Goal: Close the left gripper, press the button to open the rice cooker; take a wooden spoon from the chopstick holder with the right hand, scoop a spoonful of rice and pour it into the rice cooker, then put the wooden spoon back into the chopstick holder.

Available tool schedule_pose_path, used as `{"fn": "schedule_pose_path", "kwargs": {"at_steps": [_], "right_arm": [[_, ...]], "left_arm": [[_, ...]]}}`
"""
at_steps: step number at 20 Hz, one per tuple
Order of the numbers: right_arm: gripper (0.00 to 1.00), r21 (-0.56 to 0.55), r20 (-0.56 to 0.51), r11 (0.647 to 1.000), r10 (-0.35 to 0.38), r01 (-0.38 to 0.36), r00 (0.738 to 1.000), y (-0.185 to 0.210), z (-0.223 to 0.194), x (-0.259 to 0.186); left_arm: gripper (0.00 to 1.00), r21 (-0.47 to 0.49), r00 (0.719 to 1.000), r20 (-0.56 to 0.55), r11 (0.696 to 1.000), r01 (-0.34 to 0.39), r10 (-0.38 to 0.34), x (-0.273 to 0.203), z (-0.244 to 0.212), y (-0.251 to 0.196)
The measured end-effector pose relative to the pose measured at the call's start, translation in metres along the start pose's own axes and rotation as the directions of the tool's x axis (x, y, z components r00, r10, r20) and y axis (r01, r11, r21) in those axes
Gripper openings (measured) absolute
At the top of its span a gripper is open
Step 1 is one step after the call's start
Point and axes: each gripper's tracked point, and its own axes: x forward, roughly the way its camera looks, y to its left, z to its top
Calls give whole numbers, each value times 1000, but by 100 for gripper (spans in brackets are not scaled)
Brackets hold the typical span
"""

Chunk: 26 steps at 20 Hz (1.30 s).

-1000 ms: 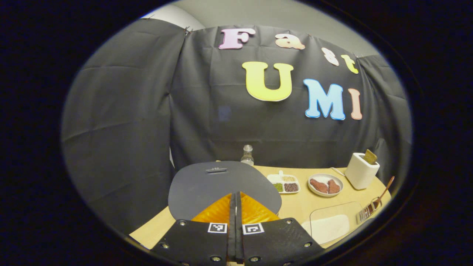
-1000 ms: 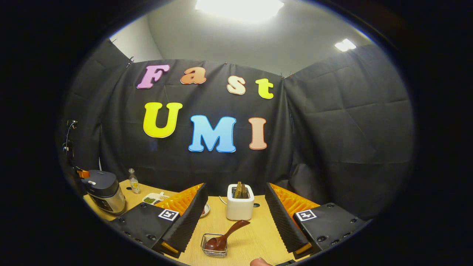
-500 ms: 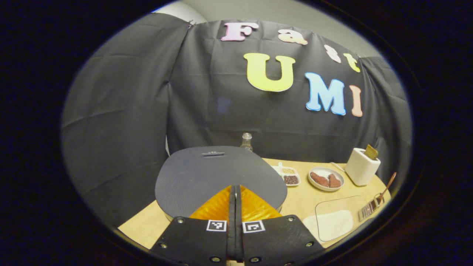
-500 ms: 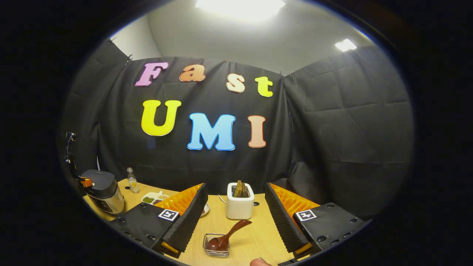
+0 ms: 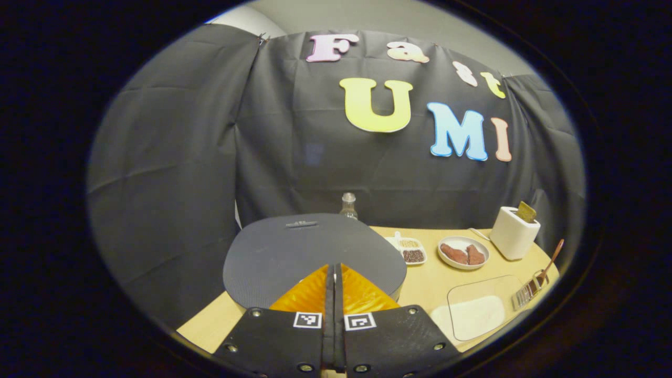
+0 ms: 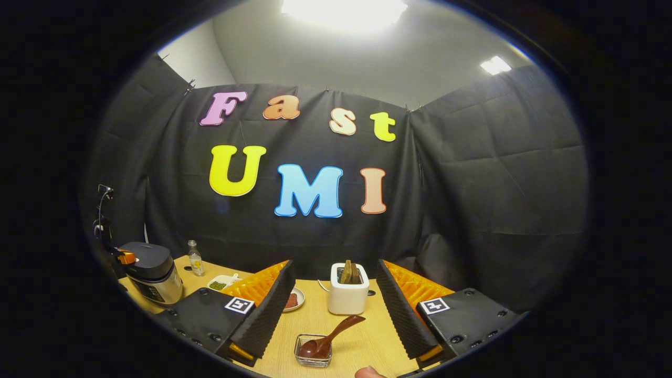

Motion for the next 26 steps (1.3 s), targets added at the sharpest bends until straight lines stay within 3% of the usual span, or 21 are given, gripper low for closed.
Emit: {"fn": "schedule_pose_path", "kwargs": {"at_steps": [6, 10, 16, 18, 20, 21, 23, 24, 26], "right_arm": [[98, 23, -23, 1000, 11, -10, 1000, -3, -13, 5], [97, 41, -77, 999, 13, -10, 997, -6, -35, 18], [99, 122, -211, 993, 14, 12, 977, -8, -82, 43], [99, 147, -267, 989, 12, 29, 964, -10, -103, 52], [99, 179, -320, 983, 12, 48, 947, -12, -126, 60], [95, 200, -345, 978, 13, 60, 939, -13, -137, 63], [98, 243, -403, 966, 21, 84, 915, -14, -162, 69], [92, 268, -435, 958, 31, 96, 900, -14, -174, 71], [98, 324, -493, 938, 55, 124, 868, -11, -198, 75]], "left_arm": [[1, 38, 971, 235, 998, -50, 40, -39, 108, 13], [0, -21, 962, 266, 998, -59, 63, -71, 132, 20], [0, -26, 945, 319, 997, -70, 75, -110, 153, 29], [40, -51, 941, 331, 997, -59, 73, -129, 149, 29], [80, -55, 931, 350, 994, -96, 109, -142, 155, 43], [80, -43, 927, 354, 992, -116, 123, -147, 155, 47], [80, -18, 920, 364, 989, -146, 142, -157, 157, 54], [80, -7, 918, 368, 987, -159, 150, -163, 159, 56], [80, 12, 913, 371, 983, -185, 168, -170, 159, 62]]}}
